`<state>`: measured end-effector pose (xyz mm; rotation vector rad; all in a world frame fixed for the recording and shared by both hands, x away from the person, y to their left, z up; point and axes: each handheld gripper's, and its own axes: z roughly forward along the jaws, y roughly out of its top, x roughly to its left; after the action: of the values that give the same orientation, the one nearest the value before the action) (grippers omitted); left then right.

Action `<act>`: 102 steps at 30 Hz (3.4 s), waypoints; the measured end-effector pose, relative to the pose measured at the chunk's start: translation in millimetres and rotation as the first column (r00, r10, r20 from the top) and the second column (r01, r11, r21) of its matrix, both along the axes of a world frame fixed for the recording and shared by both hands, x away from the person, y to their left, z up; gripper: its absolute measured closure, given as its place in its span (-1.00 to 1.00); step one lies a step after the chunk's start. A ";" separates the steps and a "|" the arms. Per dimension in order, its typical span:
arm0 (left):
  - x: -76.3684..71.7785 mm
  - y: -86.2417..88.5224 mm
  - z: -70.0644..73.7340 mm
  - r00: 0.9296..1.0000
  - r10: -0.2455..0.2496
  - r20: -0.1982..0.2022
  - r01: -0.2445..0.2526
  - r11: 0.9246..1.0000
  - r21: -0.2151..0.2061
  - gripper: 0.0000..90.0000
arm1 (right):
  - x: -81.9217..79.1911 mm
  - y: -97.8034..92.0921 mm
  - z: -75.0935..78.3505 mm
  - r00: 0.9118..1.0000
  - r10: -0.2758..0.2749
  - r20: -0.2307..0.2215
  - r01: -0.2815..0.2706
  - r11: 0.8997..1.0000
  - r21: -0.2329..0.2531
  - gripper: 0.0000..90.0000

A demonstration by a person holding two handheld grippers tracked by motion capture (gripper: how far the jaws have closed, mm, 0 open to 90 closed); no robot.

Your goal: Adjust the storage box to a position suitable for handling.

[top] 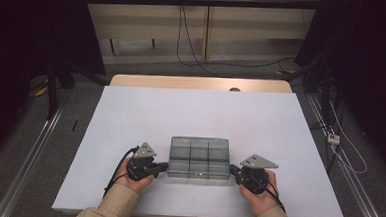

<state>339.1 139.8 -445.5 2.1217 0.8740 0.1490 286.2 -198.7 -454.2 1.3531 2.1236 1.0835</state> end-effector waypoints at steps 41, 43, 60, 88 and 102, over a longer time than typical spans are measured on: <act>11.7 26.9 19.8 0.993 0.120 0.000 -0.119 0.988 -0.099 -0.88 | -3.3 30.1 41.2 0.966 0.219 0.140 -0.247 0.938 0.243 0.08; 11.6 26.8 20.1 0.993 0.121 0.000 -0.120 0.988 -0.099 -0.88 | -4.1 33.3 40.1 0.961 0.245 0.129 -0.270 0.932 0.240 0.33; 10.5 25.5 21.4 0.995 0.100 0.011 -0.098 0.991 -0.091 -0.88 | -12.5 50.8 21.5 0.909 0.414 0.037 -0.413 0.891 0.187 1.00; 12.9 28.6 21.7 0.994 0.108 0.007 -0.107 0.990 -0.089 -0.86 | -1.0 51.2 24.8 0.923 0.374 0.094 -0.384 0.911 0.149 1.00; 23.3 13.4 19.3 0.996 0.085 0.008 -0.084 0.992 -0.092 -0.85 | 4.9 44.8 36.3 0.930 0.322 0.176 -0.350 0.923 0.161 1.00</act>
<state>362.4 153.2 -426.2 1.9982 0.9471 0.1619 291.0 -154.0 -417.9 0.9635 2.2390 1.5061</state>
